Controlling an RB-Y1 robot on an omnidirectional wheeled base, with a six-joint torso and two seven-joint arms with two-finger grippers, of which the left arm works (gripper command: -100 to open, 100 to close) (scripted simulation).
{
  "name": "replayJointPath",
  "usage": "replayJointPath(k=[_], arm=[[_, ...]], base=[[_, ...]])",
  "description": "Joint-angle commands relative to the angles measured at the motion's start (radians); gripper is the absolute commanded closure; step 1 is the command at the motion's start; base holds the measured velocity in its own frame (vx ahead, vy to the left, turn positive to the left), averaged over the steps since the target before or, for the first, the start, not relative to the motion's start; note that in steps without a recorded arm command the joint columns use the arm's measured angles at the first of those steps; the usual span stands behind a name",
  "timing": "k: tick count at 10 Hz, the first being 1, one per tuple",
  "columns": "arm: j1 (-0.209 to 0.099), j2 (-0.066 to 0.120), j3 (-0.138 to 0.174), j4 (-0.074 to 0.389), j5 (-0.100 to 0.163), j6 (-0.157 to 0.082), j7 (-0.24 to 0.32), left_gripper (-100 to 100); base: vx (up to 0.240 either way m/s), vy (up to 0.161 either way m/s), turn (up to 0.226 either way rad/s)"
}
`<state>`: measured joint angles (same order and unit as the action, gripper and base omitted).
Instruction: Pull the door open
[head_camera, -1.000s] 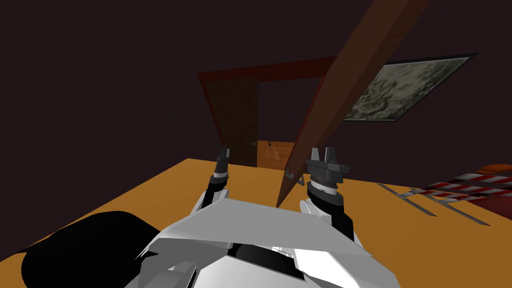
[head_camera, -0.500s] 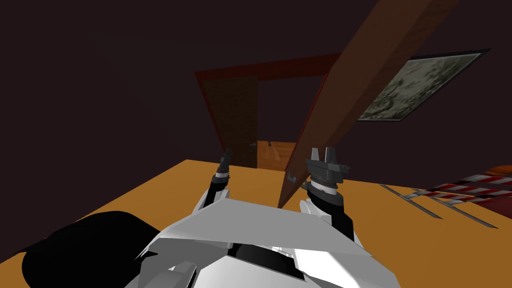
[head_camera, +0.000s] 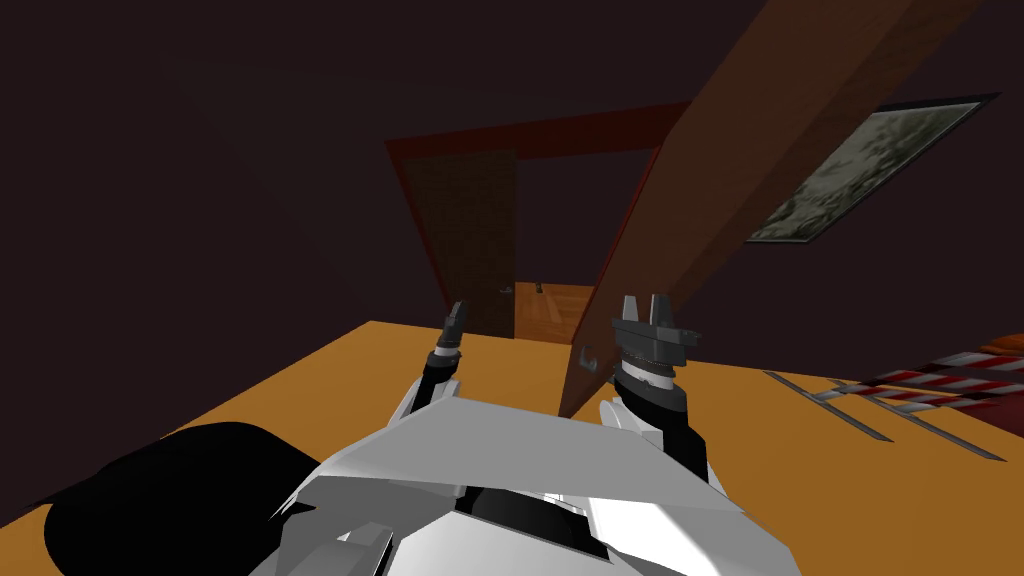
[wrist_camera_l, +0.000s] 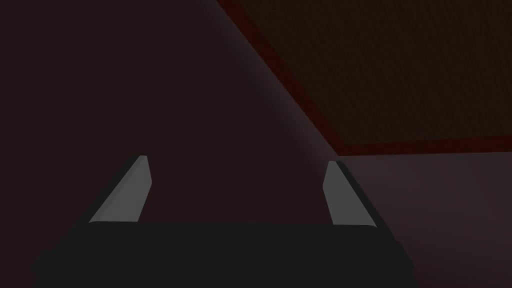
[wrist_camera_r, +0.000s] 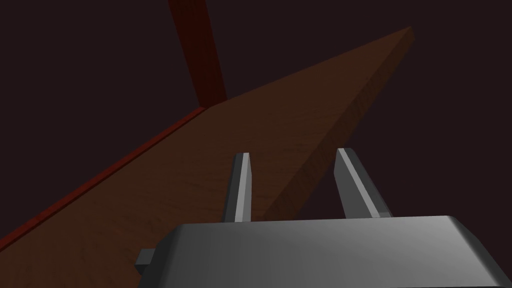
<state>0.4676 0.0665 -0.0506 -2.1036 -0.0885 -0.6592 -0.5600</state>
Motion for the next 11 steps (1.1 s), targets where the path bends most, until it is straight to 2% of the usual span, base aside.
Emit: replayJointPath(k=[1, 3, 4, 6, 7, 11], arm=[[-0.007, 0.001, 0.002, 0.015, -0.004, -0.003, -0.028, -100], [-0.015, 0.002, 0.003, 0.05, -0.022, -0.009, -0.091, -100], [-0.015, 0.002, 0.003, 0.05, -0.022, -0.009, -0.099, -100], [-0.024, 0.003, 0.004, 0.085, -0.04, -0.014, -0.163, -100], [-0.024, 0.003, 0.004, 0.085, -0.04, -0.014, -0.171, -100], [-0.038, 0.005, 0.006, 0.14, -0.069, -0.023, -0.278, -100]], base=[[0.065, 0.024, -0.005], [0.061, 0.021, -0.006], [0.061, 0.021, -0.004], [0.073, 0.024, -0.008], [0.062, 0.019, -0.003], [0.061, 0.022, -0.005]])
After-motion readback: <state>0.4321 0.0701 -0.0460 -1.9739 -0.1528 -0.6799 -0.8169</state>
